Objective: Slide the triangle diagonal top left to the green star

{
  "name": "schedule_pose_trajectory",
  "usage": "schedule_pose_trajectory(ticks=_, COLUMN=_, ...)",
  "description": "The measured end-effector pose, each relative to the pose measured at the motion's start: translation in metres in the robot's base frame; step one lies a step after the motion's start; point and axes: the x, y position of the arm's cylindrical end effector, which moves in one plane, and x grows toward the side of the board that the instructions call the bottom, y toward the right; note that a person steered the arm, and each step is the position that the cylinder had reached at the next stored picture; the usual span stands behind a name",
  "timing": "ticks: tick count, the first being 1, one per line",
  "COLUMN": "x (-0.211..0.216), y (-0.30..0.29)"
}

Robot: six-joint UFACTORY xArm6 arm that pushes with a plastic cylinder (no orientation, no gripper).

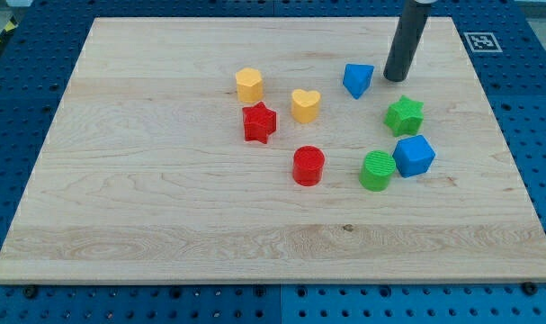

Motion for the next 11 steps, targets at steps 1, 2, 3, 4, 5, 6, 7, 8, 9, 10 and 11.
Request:
schedule_pose_trajectory(ticks=1, x=-0.009, y=-0.009)
schedule_pose_trajectory(ticks=2, x=0.001, y=-0.032)
schedule_pose_trajectory(ticks=3, x=0.012, y=-0.046)
schedule_pose_trajectory(ticks=4, x=0.012, y=-0.047)
schedule_pose_trajectory(ticks=5, x=0.011, y=-0.048)
schedule_pose_trajectory(ticks=6, x=0.01, y=-0.048)
schedule_pose_trajectory(ticks=7, x=0.01, y=-0.048)
schedule_pose_trajectory(ticks=8, x=0.01, y=-0.048)
schedule_pose_trajectory(ticks=9, x=0.004, y=-0.06)
schedule_pose_trajectory(ticks=10, x=-0.012, y=-0.081)
schedule_pose_trajectory(ticks=11, x=-0.01, y=-0.109)
